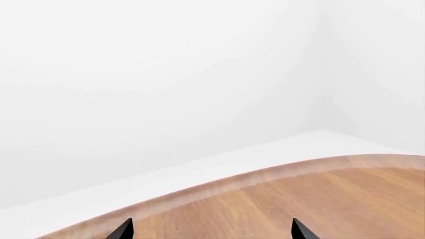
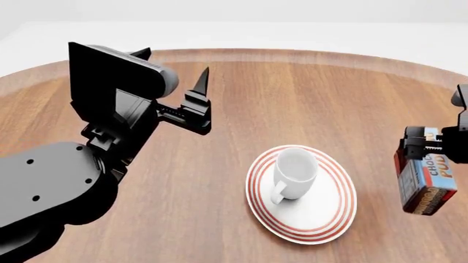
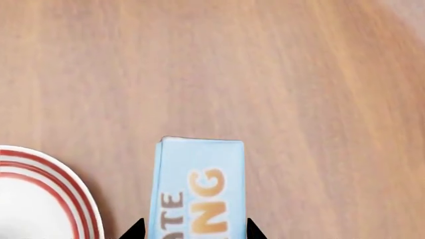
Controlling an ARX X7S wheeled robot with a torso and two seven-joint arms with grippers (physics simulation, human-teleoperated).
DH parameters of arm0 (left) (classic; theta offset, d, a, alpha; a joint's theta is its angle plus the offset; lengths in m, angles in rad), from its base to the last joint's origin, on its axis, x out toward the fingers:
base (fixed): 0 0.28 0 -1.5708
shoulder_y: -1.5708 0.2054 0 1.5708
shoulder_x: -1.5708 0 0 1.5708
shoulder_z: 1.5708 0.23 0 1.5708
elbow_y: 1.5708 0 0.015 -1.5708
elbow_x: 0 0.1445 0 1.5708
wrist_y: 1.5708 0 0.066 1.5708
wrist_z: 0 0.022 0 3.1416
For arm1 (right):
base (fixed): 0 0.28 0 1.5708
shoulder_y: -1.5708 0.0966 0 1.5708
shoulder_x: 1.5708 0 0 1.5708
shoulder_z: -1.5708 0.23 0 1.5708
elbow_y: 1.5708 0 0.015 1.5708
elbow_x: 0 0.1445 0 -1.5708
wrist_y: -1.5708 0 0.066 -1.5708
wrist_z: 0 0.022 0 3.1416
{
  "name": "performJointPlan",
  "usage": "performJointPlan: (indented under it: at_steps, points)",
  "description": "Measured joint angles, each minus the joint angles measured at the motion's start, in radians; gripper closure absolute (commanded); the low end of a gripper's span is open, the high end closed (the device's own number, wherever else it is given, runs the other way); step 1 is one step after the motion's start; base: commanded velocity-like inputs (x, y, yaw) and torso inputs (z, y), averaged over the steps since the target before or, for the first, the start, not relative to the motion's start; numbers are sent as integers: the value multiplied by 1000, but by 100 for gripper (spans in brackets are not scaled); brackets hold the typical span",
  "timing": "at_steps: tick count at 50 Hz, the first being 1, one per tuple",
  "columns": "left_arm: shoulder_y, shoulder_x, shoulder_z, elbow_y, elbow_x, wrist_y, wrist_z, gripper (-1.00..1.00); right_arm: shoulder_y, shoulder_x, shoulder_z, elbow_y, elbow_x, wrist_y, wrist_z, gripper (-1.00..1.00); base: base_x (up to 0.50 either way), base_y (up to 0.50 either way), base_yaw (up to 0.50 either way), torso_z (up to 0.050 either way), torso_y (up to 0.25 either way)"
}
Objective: Pick up the white mug and put it on the plate, and put the chocolate pudding to the right of the plate.
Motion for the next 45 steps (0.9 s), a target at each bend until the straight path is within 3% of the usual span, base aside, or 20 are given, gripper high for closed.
performJointPlan:
  at_steps: [38,39,45]
  points:
    - [10,9,2,-6,6,-5,2,-100,-96,-49,-18,114,-38,-81,-69,100,0,0,0,0,0]
    - [11,9,2,-6,6,-5,2,-100,-98,-49,-17,115,-38,-82,-68,-100,0,0,0,0,0]
    - [13,9,2,-7,8,-5,3,-100,-105,-50,-15,118,-43,-86,-70,-100,0,0,0,0,0]
